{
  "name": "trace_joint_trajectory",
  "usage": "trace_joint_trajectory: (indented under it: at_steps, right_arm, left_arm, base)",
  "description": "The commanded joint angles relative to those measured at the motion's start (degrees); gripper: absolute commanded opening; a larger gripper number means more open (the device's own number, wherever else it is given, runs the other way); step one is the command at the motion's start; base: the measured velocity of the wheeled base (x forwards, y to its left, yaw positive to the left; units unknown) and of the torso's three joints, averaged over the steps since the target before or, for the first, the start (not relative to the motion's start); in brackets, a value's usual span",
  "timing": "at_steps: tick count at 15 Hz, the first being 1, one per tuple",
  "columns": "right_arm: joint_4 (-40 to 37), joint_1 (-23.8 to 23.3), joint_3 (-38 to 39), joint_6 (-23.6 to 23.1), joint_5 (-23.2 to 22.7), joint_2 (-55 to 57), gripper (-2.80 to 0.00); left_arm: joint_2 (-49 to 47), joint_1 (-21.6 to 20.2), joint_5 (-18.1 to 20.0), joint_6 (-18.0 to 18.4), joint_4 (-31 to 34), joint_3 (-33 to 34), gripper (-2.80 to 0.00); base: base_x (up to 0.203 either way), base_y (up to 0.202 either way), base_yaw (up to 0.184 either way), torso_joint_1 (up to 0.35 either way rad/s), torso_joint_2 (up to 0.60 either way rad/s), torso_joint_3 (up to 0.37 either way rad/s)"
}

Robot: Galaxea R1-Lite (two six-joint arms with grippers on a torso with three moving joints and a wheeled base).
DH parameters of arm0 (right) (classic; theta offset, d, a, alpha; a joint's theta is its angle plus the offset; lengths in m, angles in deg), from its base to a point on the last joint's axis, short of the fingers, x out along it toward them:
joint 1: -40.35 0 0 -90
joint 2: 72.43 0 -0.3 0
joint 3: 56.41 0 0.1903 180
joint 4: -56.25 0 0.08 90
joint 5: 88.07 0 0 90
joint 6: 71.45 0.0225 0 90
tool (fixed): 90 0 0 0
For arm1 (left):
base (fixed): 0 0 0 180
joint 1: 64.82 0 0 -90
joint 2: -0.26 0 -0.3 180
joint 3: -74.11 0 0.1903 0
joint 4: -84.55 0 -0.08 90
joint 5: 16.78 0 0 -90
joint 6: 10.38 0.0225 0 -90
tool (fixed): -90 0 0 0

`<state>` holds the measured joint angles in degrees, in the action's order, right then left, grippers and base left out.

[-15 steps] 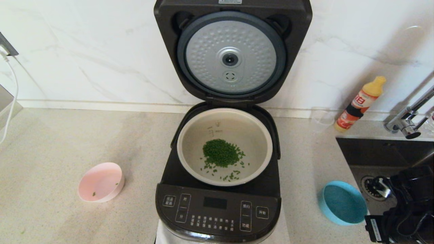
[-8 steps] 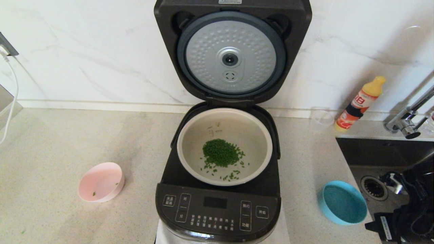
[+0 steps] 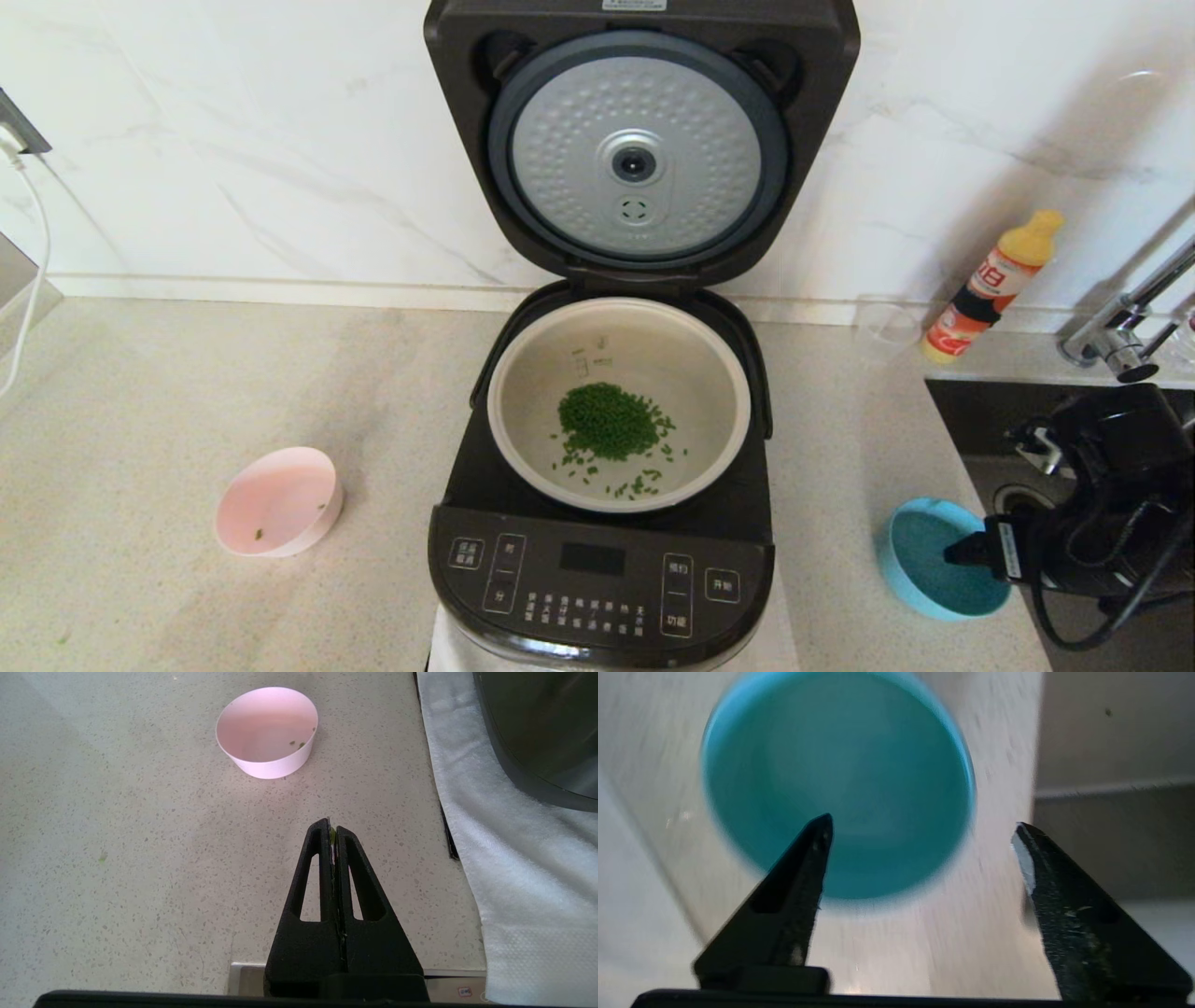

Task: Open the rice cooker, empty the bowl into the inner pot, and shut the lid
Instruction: Pick up the bowl on the table

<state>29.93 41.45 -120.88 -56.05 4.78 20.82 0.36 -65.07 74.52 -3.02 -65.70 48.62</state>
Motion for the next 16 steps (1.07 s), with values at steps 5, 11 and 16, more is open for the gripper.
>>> trace_joint_trajectory:
  at_steps: [5,11,16]
  right_arm:
    - [4.69,-0.92,-1.96,0.68,0.05,7.02,0.00]
    - [4.27,-1.10,-1.68,1.04,0.05,6.14,-2.80]
    - [3.66,-1.01,-1.36,1.21,-0.04,5.37,-2.80]
  left_arm:
    - [-0.10,-0.02,0.02,0.03,0.03,0.01,-2.80]
    - [-0.10,-0.02,0.02,0.03,0.03,0.01,-2.80]
    - [-0.10,-0.02,0.02,0.03,0.03,0.01,-2.80]
  base:
    - [0.000,0.000,0.000,0.000,0.00,0.000]
    - [0.000,0.000,0.000,0.000,0.00,0.000]
    - [0.000,0.000,0.000,0.000,0.00,0.000]
